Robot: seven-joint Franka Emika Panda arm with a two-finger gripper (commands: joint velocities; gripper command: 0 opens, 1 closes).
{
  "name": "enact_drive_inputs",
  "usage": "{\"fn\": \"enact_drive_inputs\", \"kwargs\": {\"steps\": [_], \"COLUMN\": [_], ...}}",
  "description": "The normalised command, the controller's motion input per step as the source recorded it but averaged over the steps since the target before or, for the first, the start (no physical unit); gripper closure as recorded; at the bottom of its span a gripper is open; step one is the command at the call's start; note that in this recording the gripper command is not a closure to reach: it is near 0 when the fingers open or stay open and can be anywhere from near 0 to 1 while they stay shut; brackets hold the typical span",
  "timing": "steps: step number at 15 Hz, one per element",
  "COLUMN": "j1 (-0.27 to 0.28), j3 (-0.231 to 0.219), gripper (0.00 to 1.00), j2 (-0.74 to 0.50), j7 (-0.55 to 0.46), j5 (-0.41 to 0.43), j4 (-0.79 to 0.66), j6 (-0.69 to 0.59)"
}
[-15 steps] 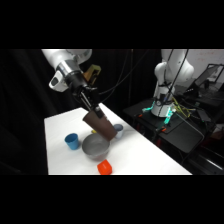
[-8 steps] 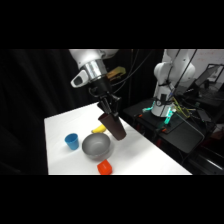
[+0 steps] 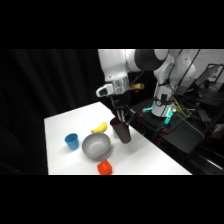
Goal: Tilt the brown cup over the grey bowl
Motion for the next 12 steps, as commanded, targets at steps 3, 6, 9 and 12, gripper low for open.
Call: {"fn": "enact_drive_inputs", "kwargs": {"steps": [3, 6, 9, 12], "j1": [0.04, 0.041, 0.04, 0.067], "j3": [0.038, 0.032, 0.001, -0.029], "gripper": [0.11, 0.11, 0.11, 0.11], "j2": [0.01, 0.15, 0.19, 0.1], "j7": [0.19, 0.33, 0.38, 0.37], "j5": [-0.18, -0.345, -0.393, -0.365], "j4": [-0.23, -0.13, -0.03, 0.02], "j6": [0.63, 0.54, 0.34, 0.17]}}
